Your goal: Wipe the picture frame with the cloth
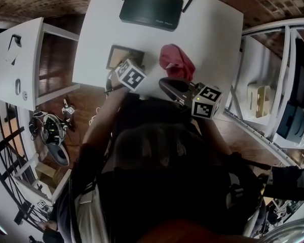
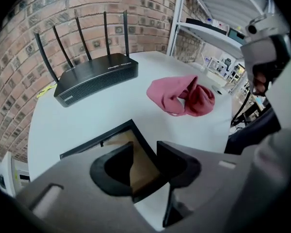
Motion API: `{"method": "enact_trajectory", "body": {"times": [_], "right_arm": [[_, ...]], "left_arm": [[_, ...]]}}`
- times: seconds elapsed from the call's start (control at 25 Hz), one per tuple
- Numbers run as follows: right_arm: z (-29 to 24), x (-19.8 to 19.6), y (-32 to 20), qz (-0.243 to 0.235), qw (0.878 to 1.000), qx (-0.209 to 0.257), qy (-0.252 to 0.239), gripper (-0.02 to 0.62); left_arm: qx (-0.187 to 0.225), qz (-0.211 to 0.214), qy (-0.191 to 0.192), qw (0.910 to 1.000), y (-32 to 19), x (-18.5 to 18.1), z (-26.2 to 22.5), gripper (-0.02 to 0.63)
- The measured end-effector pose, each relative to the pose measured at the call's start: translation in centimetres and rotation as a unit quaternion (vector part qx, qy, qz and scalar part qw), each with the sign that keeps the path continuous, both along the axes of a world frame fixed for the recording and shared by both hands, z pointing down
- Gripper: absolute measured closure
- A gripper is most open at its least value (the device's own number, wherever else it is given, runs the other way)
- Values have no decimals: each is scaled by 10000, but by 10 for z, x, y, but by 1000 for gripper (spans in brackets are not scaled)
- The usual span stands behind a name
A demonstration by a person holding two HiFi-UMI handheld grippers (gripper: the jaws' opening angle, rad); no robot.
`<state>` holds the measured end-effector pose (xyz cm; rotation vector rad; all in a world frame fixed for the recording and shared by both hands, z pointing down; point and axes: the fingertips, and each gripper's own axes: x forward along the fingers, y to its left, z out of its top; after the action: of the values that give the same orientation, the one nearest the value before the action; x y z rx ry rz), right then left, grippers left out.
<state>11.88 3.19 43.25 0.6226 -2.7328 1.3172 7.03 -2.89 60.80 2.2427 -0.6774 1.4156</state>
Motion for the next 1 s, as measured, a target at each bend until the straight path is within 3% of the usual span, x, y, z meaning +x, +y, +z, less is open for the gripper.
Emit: {"method": "enact_trajectory", "body": {"times": [0.24,0.36,0.64,1.0], "right_arm": [[1,3,-1,-96,9998,99,-126,594],[3,9,-1,-80,9998,95,-124,594],[3,18,-2,-55,9998,127,-122,594],[4,15,2,-83,9998,178,-29,594]], "left_arm": [[-241,-385,-88,9989,4,-18,1,489],[-407,-632,49,9972,8,-24,1,532],[-918,-1183,920,9844,19,-16,-1,558],[-976,-1550,1597,9700,22,-12,-20,565]]}}
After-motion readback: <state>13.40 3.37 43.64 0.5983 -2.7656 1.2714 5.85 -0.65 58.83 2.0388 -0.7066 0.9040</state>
